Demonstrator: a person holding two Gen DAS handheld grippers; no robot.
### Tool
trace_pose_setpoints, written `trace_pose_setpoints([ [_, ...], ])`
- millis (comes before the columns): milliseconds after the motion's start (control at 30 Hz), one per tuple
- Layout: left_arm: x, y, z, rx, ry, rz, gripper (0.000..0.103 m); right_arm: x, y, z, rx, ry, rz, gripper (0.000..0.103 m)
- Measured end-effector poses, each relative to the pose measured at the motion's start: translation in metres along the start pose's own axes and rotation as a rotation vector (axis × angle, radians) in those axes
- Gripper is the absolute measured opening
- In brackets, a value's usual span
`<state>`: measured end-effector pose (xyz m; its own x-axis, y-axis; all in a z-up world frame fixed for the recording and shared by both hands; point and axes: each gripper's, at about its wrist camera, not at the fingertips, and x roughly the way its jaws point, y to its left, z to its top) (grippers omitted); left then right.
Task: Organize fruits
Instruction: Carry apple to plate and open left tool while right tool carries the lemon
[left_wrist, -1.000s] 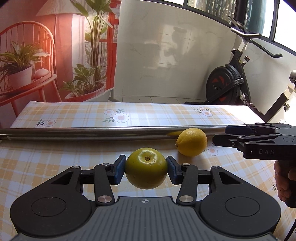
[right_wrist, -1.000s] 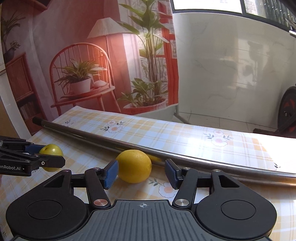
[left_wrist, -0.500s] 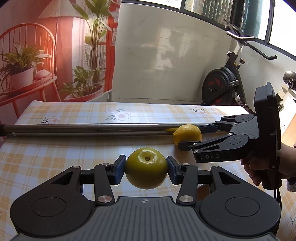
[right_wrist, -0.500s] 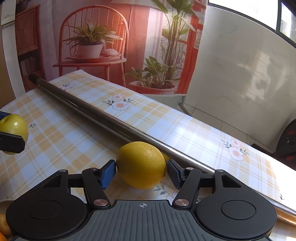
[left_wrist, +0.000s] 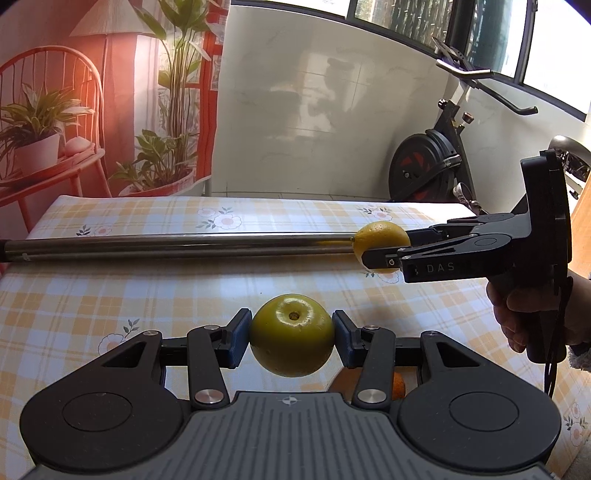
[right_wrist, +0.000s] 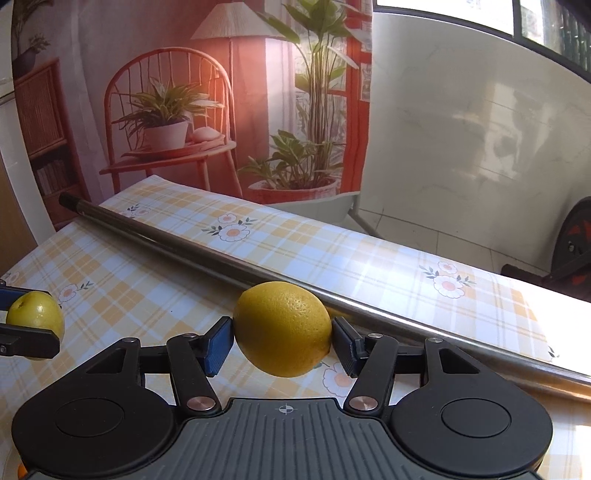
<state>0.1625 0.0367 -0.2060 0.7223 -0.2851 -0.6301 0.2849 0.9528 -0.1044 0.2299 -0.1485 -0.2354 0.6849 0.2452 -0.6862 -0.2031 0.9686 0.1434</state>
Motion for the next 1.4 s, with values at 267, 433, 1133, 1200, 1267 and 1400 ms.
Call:
trace_pose_setpoints([
  [267,-0.012,-0.021,-0.013,0.067,0.003,-0.040,0.050,-0.064,-0.005,-0.028,0.093,-0.054,0.017,0.054],
  [433,-0.015,-0.033,-0.022,0.107,0.026,-0.065,0.050,-0.096,-0.003,-0.054,0.170,-0.079,0.027,0.054],
  [1133,0.017,-0.079,-0.033,0.304,0.102,-0.133,0.050,-0.139,-0.016,-0.103,0.317,-0.132,-0.011,0.054],
  [1200,0.023,-0.078,-0.029,0.306,0.104,-0.140,0.050,-0.138,-0.016,-0.103,0.321,-0.133,-0.015,0.054],
  [1267,0.030,-0.078,-0.025,0.316,0.104,-0.137,0.050,-0.137,-0.016,-0.103,0.326,-0.131,-0.017,0.054],
  [1400,0.038,-0.078,-0.020,0.314,0.103,-0.139,0.050,-0.136,-0.016,-0.103,0.335,-0.126,-0.020,0.054],
])
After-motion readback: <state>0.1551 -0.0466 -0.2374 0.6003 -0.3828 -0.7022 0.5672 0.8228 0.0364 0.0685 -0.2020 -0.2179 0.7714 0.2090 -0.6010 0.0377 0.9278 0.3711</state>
